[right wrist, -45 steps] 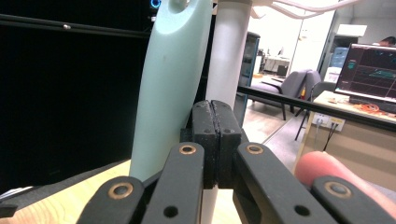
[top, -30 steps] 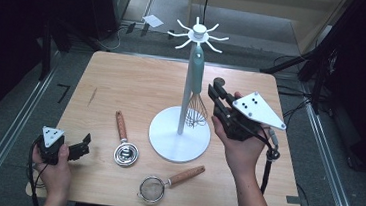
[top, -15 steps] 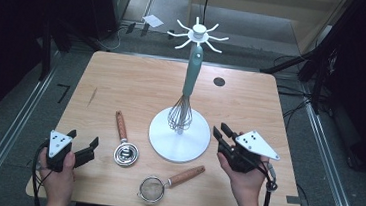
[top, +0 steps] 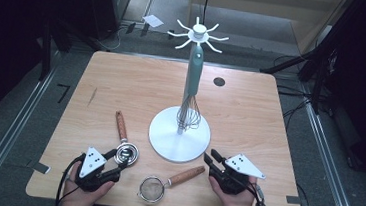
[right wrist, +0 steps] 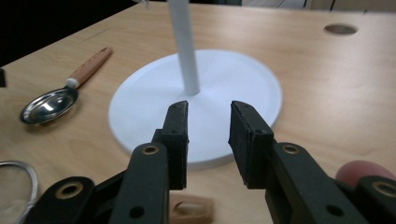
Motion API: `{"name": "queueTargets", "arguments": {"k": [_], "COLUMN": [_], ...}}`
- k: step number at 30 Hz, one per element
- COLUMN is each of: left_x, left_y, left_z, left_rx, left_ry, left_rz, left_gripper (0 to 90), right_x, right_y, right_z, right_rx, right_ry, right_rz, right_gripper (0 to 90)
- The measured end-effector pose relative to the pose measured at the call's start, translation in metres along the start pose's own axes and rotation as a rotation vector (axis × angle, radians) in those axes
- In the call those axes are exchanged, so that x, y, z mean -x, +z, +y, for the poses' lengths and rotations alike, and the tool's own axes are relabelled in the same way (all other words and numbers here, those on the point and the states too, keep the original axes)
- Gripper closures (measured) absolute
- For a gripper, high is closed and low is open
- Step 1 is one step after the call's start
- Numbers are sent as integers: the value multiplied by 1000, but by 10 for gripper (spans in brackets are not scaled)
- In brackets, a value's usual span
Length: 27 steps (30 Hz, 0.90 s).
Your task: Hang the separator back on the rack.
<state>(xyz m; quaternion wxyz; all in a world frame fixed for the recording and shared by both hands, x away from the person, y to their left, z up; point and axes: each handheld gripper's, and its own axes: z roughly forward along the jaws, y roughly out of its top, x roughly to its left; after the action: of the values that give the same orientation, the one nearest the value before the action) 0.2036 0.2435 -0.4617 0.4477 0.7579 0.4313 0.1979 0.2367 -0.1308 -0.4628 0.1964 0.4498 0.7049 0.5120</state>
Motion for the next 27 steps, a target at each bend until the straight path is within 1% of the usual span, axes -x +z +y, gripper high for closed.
{"name": "queueTargets", "arguments": {"k": [1, 3, 5, 6, 7, 9, 10, 11, 12, 13, 14, 16, 19, 20, 21, 22, 23, 24, 25, 26, 27], "left_x": [1, 4, 6, 7, 8, 9, 9, 10, 9, 9, 10, 9, 8, 8, 5, 2, 2, -6, -11, -11, -25], "left_y": [1, 2, 2, 2, 2, 2, 2, 2, 3, 4, 5, 6, 8, 8, 8, 8, 8, 6, 4, 4, 1], "left_z": [0, 0, 0, 0, -1, -2, -2, -3, -4, -4, -4, -4, -3, -3, -2, -2, -2, 0, 0, 0, 0], "left_rx": [-4, -32, -58, -65, -72, -93, -93, -102, -126, -139, -149, -157, -154, -154, -152, -141, -141, -109, -87, -87, -41], "left_ry": [4, 7, 8, 19, 33, 60, 60, 64, 66, 69, 73, 78, 69, 69, 70, 60, 60, 46, 36, 36, -9], "left_rz": [-50, -133, -186, -194, -198, -226, -226, -245, -266, -274, -282, -283, -281, -281, -254, -237, -237, -198, -170, -170, -105], "left_gripper": [586, 664, 706, 736, 761, 792, 819, 819, 861, 873, 887, 900, 900, 900, 899, 892, 883, 862, 836, 796, 714], "right_x": [-5, -13, -19, -23, -27, -35, -39, -39, -48, -53, -57, -67, -81, -81, -90, -94, -97, -101, -104, -106, -108], "right_y": [1, 2, 4, 6, 8, 11, 12, 12, 14, 14, 15, 17, 23, 23, 28, 30, 32, 35, 37, 39, 40], "right_z": [-4, -10, -15, -18, -19, -19, -19, -19, -19, -19, -19, -21, -25, -25, -29, -31, -33, -35, -37, -39, -40], "right_rx": [-14, -41, -60, -70, -81, -90, -94, -94, -105, -113, -120, -137, -181, -181, -198, -206, -218, -228, -240, -248, -260], "right_ry": [6, -13, -12, -5, -7, -13, -1, -1, 17, 25, 30, 26, 1, 1, -20, -31, -39, -55, -64, -72, -72], "right_rz": [12, 26, 46, 60, 64, 75, 91, 91, 124, 135, 153, 188, 248, 248, 280, 297, 323, 332, 339, 342, 340], "right_gripper": [697, 697, 697, 697, 701, 714, 728, 728, 775, 798, 843, 900, 900, 900, 900, 900, 900, 900, 900, 900, 900]}}
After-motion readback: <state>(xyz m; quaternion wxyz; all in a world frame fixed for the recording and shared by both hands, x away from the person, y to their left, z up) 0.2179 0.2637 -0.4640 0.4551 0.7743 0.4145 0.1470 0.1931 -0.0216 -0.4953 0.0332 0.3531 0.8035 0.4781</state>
